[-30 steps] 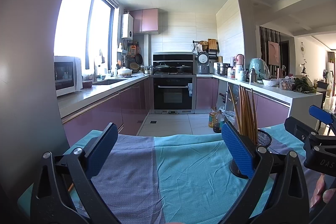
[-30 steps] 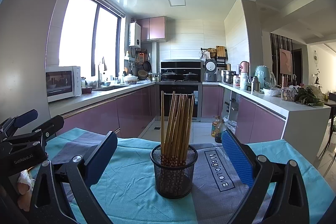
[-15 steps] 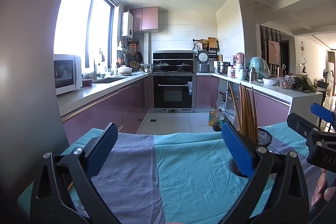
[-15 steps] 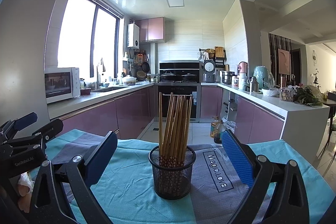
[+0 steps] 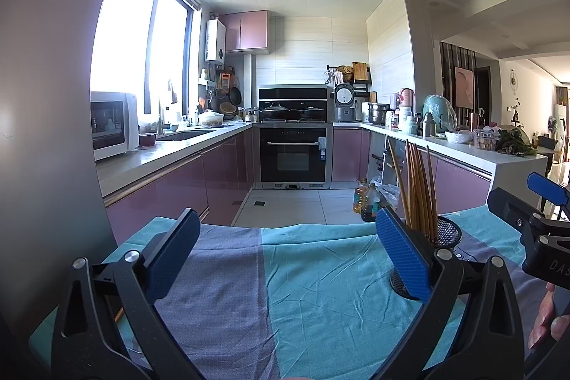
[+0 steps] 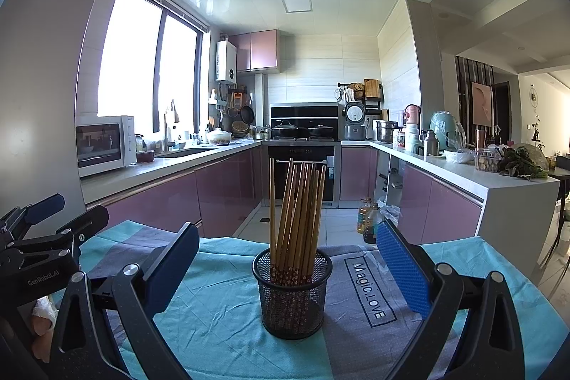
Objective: Organize utensils
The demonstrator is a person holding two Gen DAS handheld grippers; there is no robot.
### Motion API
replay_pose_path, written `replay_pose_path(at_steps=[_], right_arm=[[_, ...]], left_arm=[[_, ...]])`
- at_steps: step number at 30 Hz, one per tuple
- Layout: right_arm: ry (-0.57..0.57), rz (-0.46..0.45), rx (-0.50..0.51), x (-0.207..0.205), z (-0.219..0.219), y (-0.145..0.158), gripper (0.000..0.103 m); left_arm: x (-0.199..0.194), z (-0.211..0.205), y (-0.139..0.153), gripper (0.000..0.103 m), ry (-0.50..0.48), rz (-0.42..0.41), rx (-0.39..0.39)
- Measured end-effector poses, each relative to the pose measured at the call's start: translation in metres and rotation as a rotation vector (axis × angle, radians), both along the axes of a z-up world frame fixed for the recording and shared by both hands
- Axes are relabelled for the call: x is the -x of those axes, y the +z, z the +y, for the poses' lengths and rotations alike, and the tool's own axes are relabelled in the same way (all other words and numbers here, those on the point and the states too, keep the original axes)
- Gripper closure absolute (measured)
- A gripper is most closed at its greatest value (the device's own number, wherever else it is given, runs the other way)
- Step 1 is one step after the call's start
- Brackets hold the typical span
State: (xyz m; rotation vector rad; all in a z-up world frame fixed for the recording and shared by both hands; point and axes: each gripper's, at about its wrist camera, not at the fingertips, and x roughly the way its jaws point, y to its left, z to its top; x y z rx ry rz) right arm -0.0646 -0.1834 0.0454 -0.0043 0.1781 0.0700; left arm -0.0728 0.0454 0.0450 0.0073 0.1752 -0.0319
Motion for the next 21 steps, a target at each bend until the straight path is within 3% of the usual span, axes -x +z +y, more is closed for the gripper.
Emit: replay_pose_path(at_steps=[21], right_arm=[[0.002, 0.004, -0.003, -0.0003, 0.0003, 0.0007, 0.007]], left_arm=[[-0.0007, -0.0011, -0.0015, 0.006, -0.002, 0.003, -0.002]])
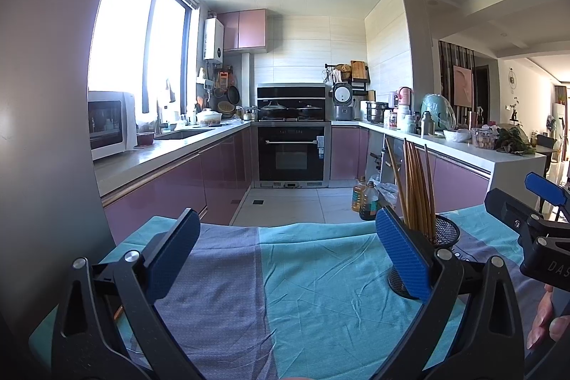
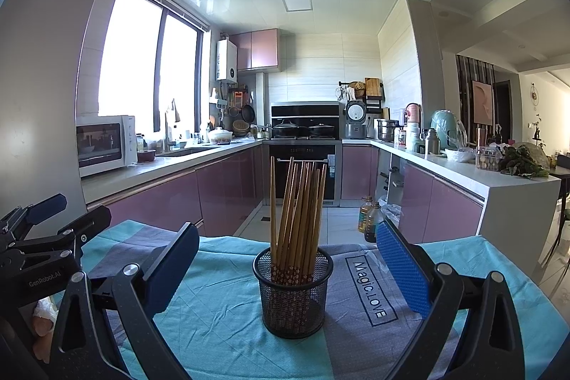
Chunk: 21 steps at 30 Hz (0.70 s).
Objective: Organize utensils
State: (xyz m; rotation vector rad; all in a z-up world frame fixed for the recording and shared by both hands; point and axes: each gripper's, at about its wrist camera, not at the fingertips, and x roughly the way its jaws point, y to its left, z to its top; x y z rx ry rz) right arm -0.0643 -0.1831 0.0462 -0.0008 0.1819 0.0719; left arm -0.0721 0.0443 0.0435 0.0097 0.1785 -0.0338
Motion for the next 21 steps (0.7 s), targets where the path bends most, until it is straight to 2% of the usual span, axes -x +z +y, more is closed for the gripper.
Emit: replay_pose_path(at_steps=[21], right_arm=[[-0.003, 0.012, -0.002, -0.0021, -0.0004, -0.0049, 0.007]], left_arm=[[0.0010, -0.0035, -0.0039, 0.006, -0.003, 0.012, 0.004]])
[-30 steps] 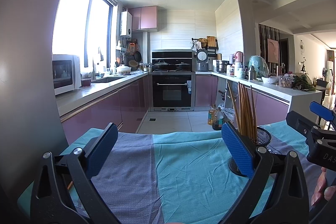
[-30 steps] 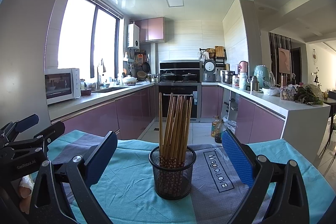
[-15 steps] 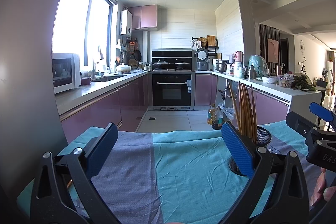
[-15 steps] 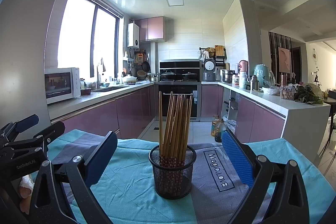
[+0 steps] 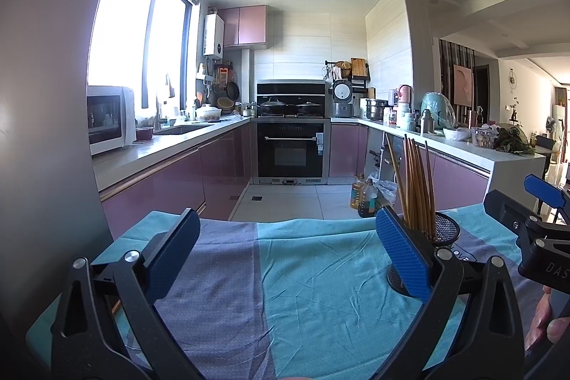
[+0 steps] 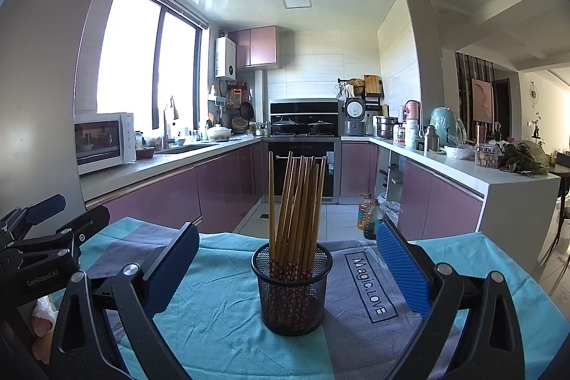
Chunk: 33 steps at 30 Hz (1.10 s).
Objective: Organize utensils
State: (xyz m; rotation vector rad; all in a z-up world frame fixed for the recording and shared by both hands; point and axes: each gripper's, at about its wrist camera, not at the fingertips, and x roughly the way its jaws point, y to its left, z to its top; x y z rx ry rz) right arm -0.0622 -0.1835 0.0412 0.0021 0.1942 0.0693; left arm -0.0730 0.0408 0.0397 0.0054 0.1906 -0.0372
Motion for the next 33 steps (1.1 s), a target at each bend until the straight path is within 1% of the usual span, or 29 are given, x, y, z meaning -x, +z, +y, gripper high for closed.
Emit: replay_pose_path(at_steps=[33], right_arm=[[0.006, 0.015, -0.008, -0.0008, -0.0021, 0.0008, 0.007]], left_arm=[[-0.0004, -0.0018, -0.0046, 0.006, -0.001, 0.015, -0.005]])
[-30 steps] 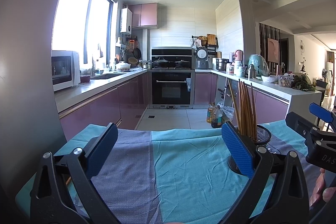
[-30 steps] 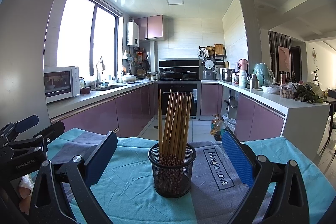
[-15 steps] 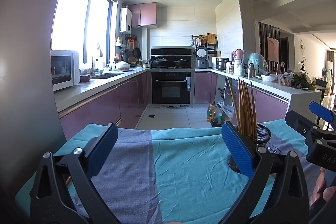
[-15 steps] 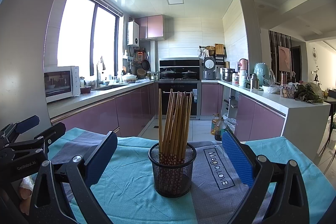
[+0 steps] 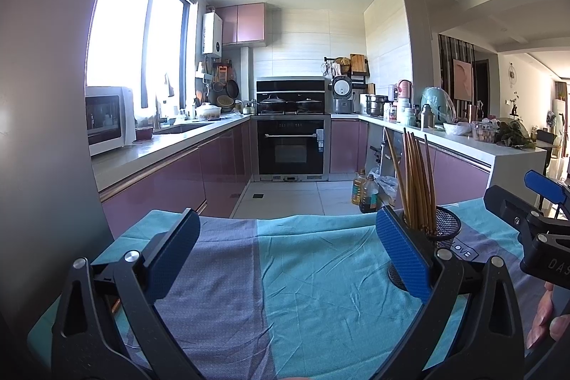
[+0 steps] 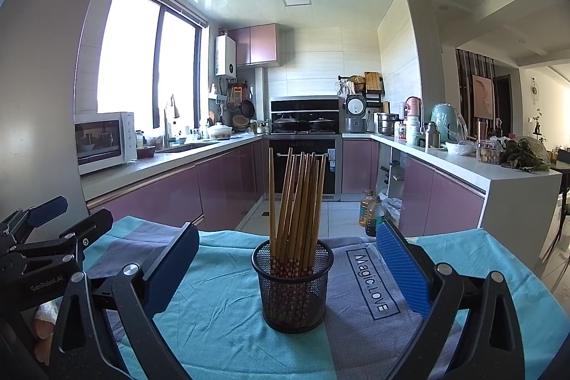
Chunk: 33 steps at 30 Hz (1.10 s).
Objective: Organize utensils
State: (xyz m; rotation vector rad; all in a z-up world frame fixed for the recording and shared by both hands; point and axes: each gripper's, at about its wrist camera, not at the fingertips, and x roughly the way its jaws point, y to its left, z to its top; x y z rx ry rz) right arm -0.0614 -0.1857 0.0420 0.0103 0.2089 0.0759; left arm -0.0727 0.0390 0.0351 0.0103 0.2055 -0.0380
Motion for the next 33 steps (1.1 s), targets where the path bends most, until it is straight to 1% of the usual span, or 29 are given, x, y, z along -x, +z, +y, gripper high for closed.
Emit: replay_pose_path(at_steps=[33], right_arm=[[-0.006, 0.002, -0.003, -0.0017, -0.0022, -0.0044, 0.007]], left_arm=[[-0.0022, 0.0036, 0.0006, 0.006, 0.004, 0.007, -0.005]])
